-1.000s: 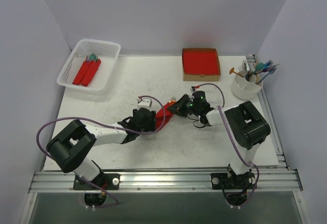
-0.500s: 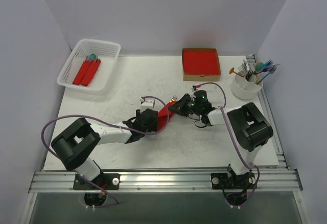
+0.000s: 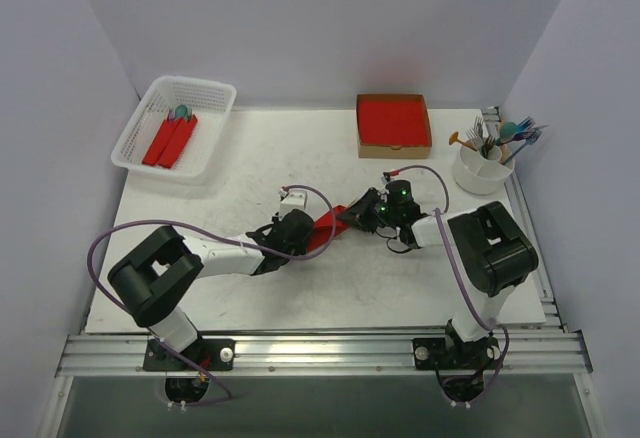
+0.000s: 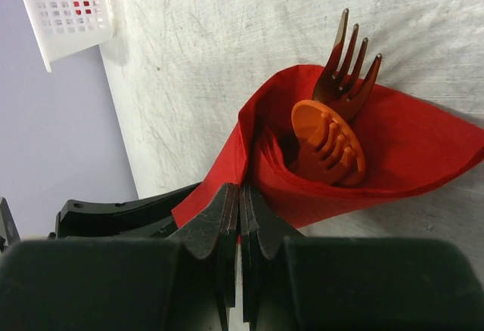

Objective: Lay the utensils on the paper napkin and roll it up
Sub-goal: Roll the napkin at the center of the board.

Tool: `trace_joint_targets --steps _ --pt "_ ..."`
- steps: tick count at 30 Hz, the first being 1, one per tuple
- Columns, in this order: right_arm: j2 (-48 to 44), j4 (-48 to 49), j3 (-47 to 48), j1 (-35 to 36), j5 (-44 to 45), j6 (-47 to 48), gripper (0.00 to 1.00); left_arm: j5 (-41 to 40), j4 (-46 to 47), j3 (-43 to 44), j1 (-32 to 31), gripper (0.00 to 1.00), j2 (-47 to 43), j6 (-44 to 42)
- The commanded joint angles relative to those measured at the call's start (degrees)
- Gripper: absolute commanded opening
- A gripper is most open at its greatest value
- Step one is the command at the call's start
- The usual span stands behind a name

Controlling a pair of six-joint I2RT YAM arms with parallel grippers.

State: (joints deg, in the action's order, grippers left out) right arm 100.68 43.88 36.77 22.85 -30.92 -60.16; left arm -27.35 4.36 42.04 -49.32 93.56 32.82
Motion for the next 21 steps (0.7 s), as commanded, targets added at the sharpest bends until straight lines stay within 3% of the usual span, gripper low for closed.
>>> trace_joint_targets --steps 1,21 --pt "-1.9 0.5 -0.6 -0.4 -0.5 1.4 0.0 -1.5 -3.7 1.0 -0.2 0.38 0.6 -0.7" --pt "-9.1 -7.7 -0.5 1.1 4.1 4.5 0.0 -4.8 -9.0 4.5 -3.4 0.48 -1.1 -0.7"
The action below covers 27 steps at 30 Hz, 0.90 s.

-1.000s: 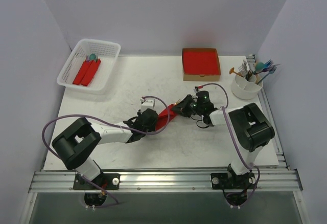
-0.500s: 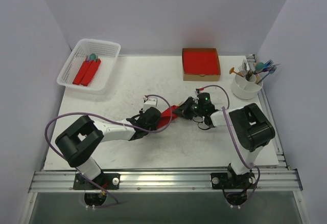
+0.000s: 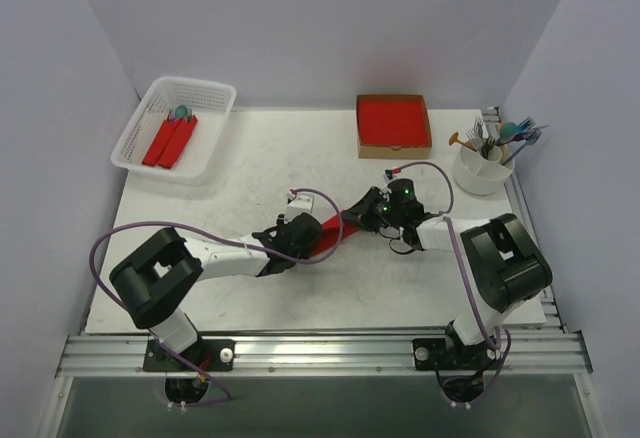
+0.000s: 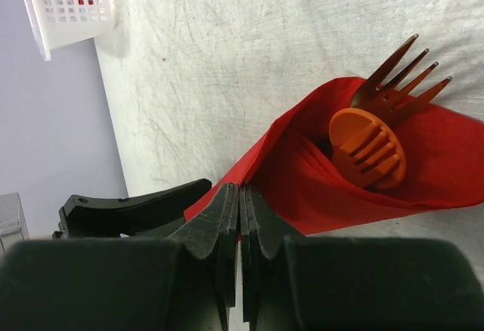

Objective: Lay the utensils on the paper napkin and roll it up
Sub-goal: Roll the napkin at the center of the board.

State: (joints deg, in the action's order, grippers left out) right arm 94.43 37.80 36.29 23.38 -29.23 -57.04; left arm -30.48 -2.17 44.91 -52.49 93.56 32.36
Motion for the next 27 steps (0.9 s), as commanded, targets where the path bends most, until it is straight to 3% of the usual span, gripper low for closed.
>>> trace_joint_targets --steps 1,13,27 --pt "-3.1 -1.6 -0.3 0.6 2.8 1.2 0.0 -1.7 -2.4 1.7 -0.3 0.48 -1.1 -0.2" --pt "-5.7 1.0 -5.3 5.9 9.6 -1.1 0.0 -2.3 -2.8 1.9 -1.1 0.54 -1.9 0.4" --pt "-7.9 0.5 -8.9 6.3 12.9 -0.4 0.0 -2.4 -3.1 1.7 -1.6 0.57 -3.2 0.1"
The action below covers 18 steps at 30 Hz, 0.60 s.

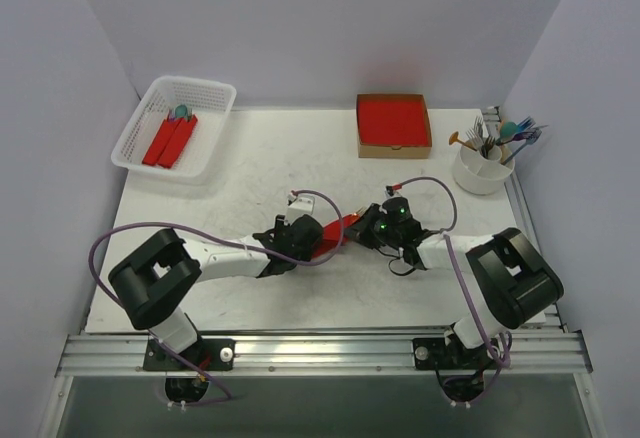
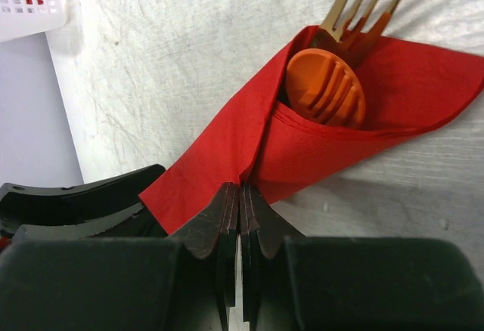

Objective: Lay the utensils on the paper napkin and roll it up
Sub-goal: Roll the napkin at the center of the board.

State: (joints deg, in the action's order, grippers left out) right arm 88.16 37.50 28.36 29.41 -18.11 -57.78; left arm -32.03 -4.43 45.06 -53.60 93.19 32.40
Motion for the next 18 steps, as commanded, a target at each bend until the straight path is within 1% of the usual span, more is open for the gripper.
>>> trace_joint_targets --steps 1,2,6,10,15,16,18 --pt "-1.3 1.3 -1.2 0.3 2.1 0.4 0.0 -0.5 -0.6 1.3 -0.5 0.59 -3.3 -0.1" --pt "-1.2 1.4 -1.4 0.3 2.2 0.4 0.0 0.2 -0.1 0.7 -0.9 0.62 -4.5 -0.8" --pt "-0.9 2.2 -2.0 0.4 2.6 0.4 0.0 2.1 1.4 -0.9 -0.9 0.68 -8.2 -1.8" --pt "-0.5 3.1 -2.4 0.4 2.9 0.4 0.0 4.5 1.8 -2.0 -1.1 0.7 -11.5 -2.8" --pt "0.0 3.3 -2.0 0.3 2.4 0.9 0.0 7.3 3.5 -4.4 -2.1 0.7 -15.8 -5.2" --pt "0.2 3.0 -1.7 0.2 2.3 1.3 0.0 7.9 6.1 -5.2 -2.1 0.7 -15.9 -5.8" --pt "0.3 2.8 -1.5 0.1 2.1 1.7 0.0 8.2 8.3 -5.9 -2.1 0.7 -16.1 -6.3"
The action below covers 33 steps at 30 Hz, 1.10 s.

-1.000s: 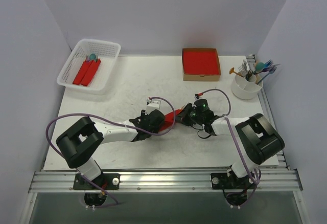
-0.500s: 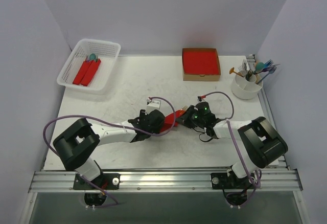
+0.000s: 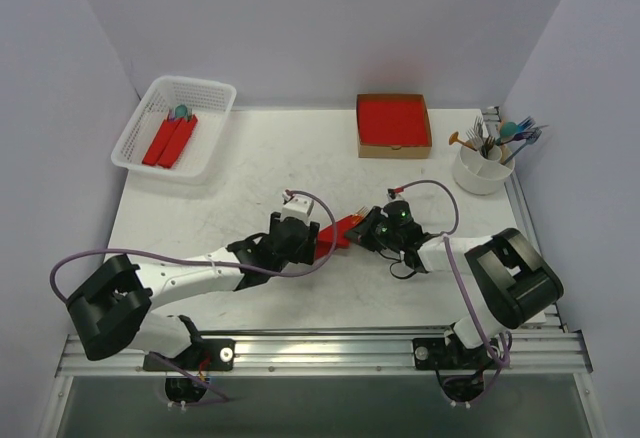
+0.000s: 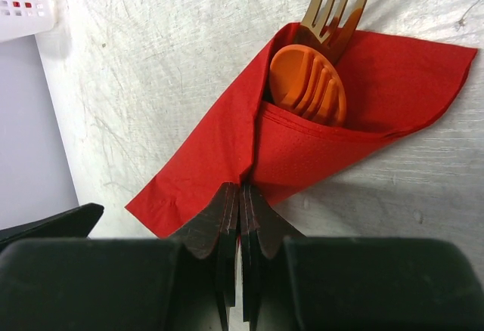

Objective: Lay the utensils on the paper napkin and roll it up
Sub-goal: Roll the napkin at the center of the board.

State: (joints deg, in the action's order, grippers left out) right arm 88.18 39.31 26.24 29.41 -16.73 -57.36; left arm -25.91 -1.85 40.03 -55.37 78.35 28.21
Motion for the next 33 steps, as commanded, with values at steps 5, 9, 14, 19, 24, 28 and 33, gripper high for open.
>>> trace_joint_targets --steps 5,9,14,19,24,28,33 --pt "0.1 0.8 0.4 -0.1 0.4 1.8 0.0 3.0 9.3 -0.3 0.3 0.72 -1.2 -5.6" --pt "0.1 0.8 0.3 -0.1 0.2 2.0 0.0 6.9 12.3 1.1 1.8 0.73 -0.2 -9.0" --pt "0.2 0.6 0.8 -0.5 -0.6 2.1 0.0 14.6 12.4 3.3 3.3 0.7 1.8 -14.9" --pt "0.1 -2.2 2.3 -1.5 -1.8 4.2 0.0 21.3 10.5 2.5 6.8 0.74 -1.8 -19.3" --pt "-0.6 -4.3 2.8 -3.4 -3.0 6.4 0.0 33.8 10.1 2.6 11.3 0.73 -1.1 -21.2" --pt "0.3 -4.5 3.1 -4.6 -4.2 7.7 0.0 37.1 12.0 3.3 11.2 0.64 3.0 -21.2" --pt "1.8 -4.9 4.0 -5.8 -5.5 9.9 0.0 37.7 13.7 5.0 10.0 0.43 7.2 -20.6"
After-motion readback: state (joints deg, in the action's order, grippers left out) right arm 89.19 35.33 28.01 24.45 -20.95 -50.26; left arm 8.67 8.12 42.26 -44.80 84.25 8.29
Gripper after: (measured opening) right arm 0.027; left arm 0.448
